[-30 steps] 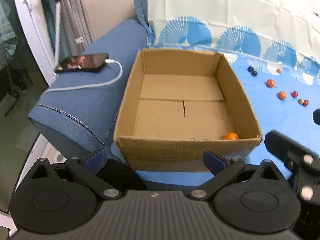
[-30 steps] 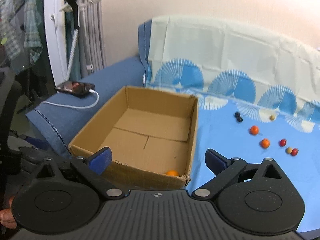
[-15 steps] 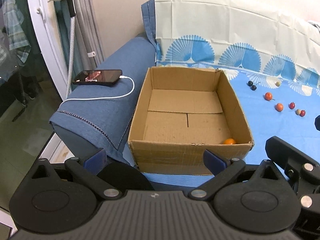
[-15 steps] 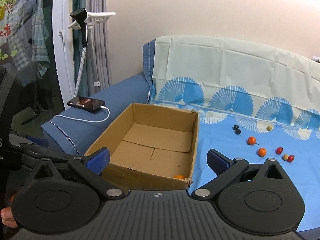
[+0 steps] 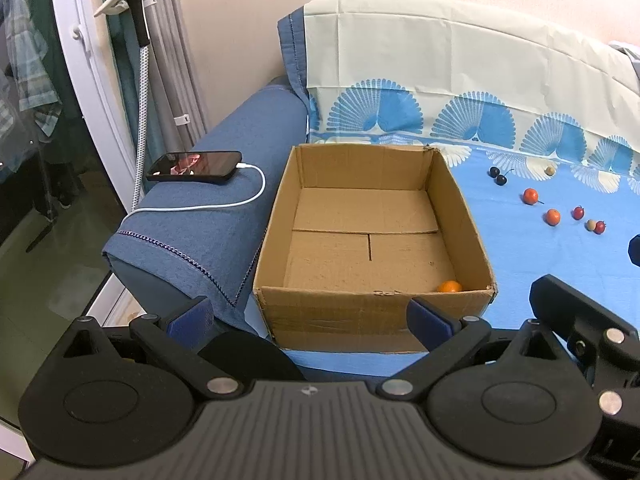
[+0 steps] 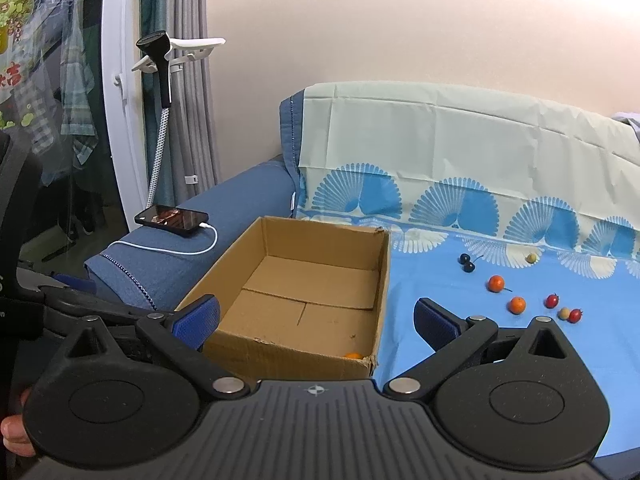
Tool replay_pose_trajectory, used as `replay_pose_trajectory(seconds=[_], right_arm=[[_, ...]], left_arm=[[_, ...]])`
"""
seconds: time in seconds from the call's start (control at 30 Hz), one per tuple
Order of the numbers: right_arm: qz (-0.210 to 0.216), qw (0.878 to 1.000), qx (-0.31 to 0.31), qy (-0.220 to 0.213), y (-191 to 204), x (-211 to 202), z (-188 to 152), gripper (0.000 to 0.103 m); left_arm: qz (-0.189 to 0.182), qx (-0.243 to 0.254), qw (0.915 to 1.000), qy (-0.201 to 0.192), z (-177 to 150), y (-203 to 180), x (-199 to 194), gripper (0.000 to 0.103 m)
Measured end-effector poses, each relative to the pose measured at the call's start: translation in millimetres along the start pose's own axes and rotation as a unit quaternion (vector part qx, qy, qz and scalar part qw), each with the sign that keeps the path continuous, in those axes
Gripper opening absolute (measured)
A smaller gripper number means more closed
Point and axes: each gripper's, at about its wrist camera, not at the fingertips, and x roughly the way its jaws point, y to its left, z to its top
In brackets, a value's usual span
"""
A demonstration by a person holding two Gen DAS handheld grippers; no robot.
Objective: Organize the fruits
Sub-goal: 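Lift both open tools up and away from the box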
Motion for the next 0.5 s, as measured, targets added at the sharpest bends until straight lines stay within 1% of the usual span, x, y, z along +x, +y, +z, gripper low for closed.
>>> replay_pose_trajectory(seconds=[0.5], right_arm=[[0.000,1.000,0.012,0.021,-3,13,-5,0.102]], left_arm=[[-0.002,0.014,0.9996,0.025,-3,-8,14,0.103]])
